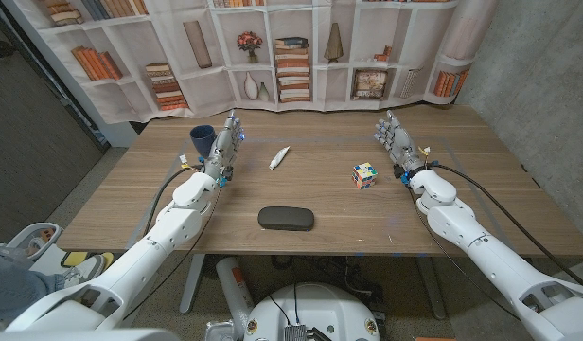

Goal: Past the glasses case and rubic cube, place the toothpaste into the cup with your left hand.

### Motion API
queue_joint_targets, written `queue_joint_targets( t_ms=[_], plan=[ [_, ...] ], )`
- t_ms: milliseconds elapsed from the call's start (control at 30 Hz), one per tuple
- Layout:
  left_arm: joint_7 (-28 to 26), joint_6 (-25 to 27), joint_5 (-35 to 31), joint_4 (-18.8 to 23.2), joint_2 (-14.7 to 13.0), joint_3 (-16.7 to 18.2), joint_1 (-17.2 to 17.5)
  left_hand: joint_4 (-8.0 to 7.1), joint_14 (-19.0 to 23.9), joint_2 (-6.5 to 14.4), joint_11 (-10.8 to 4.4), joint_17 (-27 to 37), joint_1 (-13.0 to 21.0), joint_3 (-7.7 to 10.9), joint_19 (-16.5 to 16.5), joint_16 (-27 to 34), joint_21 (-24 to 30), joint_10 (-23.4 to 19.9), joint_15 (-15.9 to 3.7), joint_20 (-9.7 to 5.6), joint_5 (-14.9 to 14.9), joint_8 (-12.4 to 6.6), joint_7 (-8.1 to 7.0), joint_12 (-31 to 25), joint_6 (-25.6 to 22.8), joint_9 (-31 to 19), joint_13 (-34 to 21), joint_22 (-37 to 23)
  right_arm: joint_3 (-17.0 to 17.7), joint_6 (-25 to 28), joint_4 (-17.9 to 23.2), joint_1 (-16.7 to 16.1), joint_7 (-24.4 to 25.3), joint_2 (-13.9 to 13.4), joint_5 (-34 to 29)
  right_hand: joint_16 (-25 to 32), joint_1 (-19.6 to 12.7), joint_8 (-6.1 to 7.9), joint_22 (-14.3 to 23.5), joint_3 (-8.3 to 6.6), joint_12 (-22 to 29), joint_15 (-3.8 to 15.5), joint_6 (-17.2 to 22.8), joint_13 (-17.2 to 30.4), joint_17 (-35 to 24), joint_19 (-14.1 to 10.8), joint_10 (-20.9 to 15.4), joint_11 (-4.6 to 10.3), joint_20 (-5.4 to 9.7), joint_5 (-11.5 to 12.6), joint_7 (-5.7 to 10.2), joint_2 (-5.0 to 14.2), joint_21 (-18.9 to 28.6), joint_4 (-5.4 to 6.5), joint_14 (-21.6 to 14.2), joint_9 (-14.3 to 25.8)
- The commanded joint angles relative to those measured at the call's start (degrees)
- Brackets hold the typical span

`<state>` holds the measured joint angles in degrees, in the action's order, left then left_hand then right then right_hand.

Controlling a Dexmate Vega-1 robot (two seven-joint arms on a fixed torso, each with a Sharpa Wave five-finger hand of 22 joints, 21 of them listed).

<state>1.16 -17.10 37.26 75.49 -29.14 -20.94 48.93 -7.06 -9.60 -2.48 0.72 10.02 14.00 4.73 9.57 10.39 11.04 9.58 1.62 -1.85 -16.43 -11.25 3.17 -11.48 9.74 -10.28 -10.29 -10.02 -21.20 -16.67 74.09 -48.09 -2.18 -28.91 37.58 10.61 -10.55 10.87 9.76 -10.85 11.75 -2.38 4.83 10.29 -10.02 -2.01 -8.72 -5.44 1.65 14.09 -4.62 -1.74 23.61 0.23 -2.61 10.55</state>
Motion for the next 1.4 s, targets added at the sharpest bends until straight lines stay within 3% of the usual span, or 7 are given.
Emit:
queue_joint_targets(
  t_ms=[33,300,1033,1400],
  plan=[
    [-1.2,-1.0,0.0,1.6,0.0,0.6,1.3,-0.23,-9.2,0.2,0.06,0.2,0.7,-0.04,11.2,0.3,0.4,6.0,0.02,-1.91,-0.4,-0.32,0.07,-0.3,5.7,-0.3,-0.3,-0.3,0.1,-0.8,-1.0,-0.1,-1.0,0.7,1.0,0.2,-0.6,0.43,0.2,-0.44,0.4,-0.41,0.3,0.2,-0.2,-0.3,-0.5,-0.04,0.03,0.2,-0.53,0.02,0.2,-0.06,-0.2,0.1],
    [-0.4,-2.1,-0.3,0.1,0.5,0.2,0.6,-0.12,-8.8,0.4,-0.08,0.2,0.9,-0.07,11.1,0.4,0.4,5.5,0.02,-1.83,-0.6,-0.38,0.06,-0.4,5.4,-0.3,-0.2,-0.3,0.0,-1.2,-1.4,0.0,-0.7,1.1,0.8,0.2,-0.6,0.47,0.2,-0.43,0.4,-0.51,0.5,0.2,-0.2,-0.3,-0.6,-0.01,-0.02,0.2,-0.6,0.1,0.0,-0.1,-0.3,0.1],
    [-0.6,-3.8,-1.7,0.8,-0.9,1.2,0.4,0.59,-5.8,1.7,-0.62,0.2,2.4,0.24,9.6,1.1,0.8,2.4,-0.47,-0.74,-1.5,-1.2,-0.67,-1.3,2.2,-0.3,-0.2,-0.3,-0.7,-1.5,-1.3,0.8,0.7,2.4,-0.2,0.3,-0.7,0.51,0.3,-0.42,0.5,-0.55,0.8,0.3,-0.2,-0.5,-0.8,0.05,-0.2,0.1,-0.57,0.32,-0.5,-0.25,-0.6,0.1],
    [-2.2,-4.8,-4.1,-0.3,-0.7,0.8,-1.0,1.46,-1.9,2.7,-1.43,0.2,4.2,0.52,7.8,1.6,1.2,-2.0,-1.08,0.02,-2.1,-2.08,-1.02,-2.3,-1.9,-0.3,-0.3,-0.3,-0.6,-1.4,-1.3,1.0,1.0,2.4,-0.4,0.3,-0.8,0.5,0.3,-0.43,0.5,-0.65,0.9,0.3,-0.2,-0.5,-0.9,0.05,-0.34,0.1,-0.56,0.45,-0.7,-0.31,-0.7,0.1]
  ],
)
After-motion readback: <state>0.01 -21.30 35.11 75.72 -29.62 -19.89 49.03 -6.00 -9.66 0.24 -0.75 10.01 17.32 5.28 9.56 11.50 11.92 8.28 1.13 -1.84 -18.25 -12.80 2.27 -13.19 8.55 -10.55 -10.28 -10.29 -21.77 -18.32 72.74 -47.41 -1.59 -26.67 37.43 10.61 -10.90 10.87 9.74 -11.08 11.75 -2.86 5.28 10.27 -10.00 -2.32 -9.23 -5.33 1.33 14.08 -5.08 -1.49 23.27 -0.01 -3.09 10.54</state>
